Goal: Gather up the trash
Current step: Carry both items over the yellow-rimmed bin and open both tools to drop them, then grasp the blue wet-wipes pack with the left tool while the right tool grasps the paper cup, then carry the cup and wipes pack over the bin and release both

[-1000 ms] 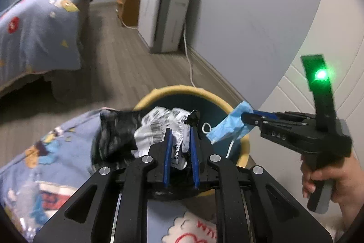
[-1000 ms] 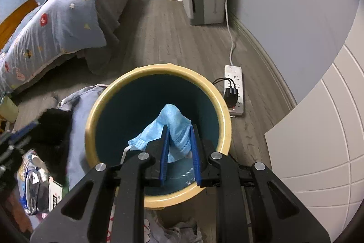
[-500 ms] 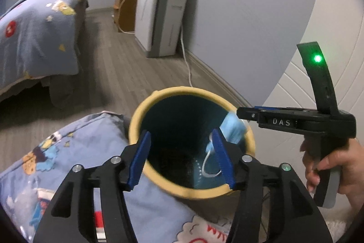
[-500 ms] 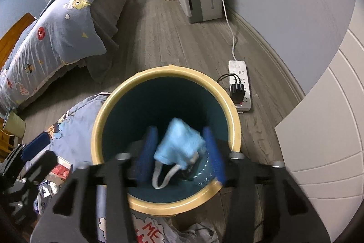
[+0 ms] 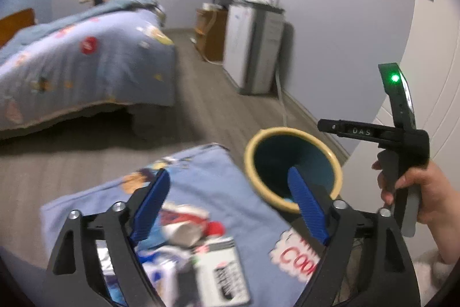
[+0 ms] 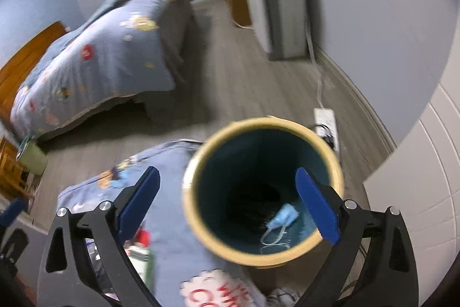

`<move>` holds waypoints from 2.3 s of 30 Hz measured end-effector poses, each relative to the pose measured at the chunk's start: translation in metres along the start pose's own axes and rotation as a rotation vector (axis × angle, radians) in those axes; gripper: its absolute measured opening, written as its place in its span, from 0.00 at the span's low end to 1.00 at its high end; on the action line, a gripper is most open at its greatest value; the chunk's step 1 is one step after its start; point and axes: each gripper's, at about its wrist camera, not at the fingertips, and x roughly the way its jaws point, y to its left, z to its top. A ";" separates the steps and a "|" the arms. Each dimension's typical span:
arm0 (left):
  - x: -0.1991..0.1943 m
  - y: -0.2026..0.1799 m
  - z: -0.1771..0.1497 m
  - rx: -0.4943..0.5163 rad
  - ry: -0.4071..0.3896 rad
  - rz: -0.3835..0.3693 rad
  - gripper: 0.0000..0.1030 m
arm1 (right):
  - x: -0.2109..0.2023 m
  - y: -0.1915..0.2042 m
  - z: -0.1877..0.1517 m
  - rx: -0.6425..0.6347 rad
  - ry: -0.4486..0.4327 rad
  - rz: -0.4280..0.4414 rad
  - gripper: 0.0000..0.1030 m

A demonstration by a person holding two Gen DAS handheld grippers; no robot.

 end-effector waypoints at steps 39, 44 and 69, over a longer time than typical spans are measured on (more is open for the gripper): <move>0.040 0.092 -0.149 -0.146 0.325 0.068 0.93 | 0.095 0.199 -0.101 -0.412 0.252 0.149 0.94; 0.054 0.094 -0.159 -0.135 0.411 0.123 0.93 | 0.105 0.204 -0.107 -0.438 0.279 0.171 0.93; 0.025 0.080 -0.142 -0.125 0.369 0.005 0.77 | 0.053 0.187 -0.074 -0.407 0.232 0.219 0.53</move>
